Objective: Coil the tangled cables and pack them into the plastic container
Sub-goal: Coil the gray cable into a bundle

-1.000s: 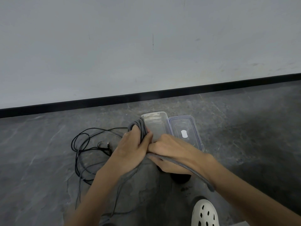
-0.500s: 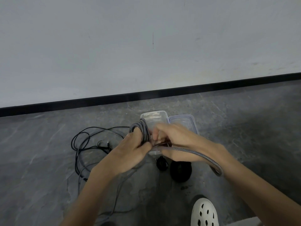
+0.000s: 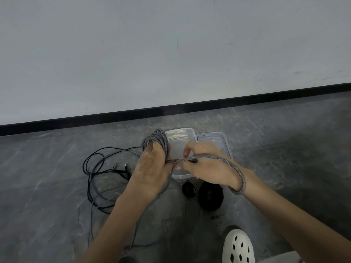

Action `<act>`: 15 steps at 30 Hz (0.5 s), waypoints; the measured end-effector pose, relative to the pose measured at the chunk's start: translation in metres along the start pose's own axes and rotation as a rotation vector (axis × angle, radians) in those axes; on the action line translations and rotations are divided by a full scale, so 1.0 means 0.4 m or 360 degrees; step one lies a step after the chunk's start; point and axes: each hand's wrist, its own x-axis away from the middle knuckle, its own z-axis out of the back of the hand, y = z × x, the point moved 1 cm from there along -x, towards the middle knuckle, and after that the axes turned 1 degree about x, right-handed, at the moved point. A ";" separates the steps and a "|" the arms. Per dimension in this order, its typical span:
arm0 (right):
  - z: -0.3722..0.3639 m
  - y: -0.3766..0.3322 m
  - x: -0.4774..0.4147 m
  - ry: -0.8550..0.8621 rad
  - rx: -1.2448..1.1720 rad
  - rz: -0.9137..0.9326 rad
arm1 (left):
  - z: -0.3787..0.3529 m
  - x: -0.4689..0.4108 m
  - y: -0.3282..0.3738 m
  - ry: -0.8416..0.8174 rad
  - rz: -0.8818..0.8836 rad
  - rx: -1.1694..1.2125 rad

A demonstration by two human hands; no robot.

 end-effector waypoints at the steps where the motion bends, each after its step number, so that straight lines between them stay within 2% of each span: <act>1: -0.002 0.003 0.001 -0.0019 -0.0081 -0.0102 | 0.001 0.000 0.001 0.0036 0.0002 -0.0011; 4: 0.004 0.011 -0.001 -0.0298 -0.0227 -0.0435 | 0.011 -0.006 -0.007 0.0158 0.0073 -0.0005; 7: 0.038 0.021 -0.002 -0.0415 -0.0501 -0.0638 | 0.028 -0.012 -0.031 0.0286 0.0130 -0.0037; 12: 0.080 0.021 0.015 -0.0596 -0.1257 -0.0685 | 0.038 -0.013 -0.046 0.0421 0.0188 -0.0160; 15: 0.081 0.016 0.010 -0.0531 -0.1724 -0.0724 | 0.043 -0.017 -0.054 0.0462 0.0233 -0.0130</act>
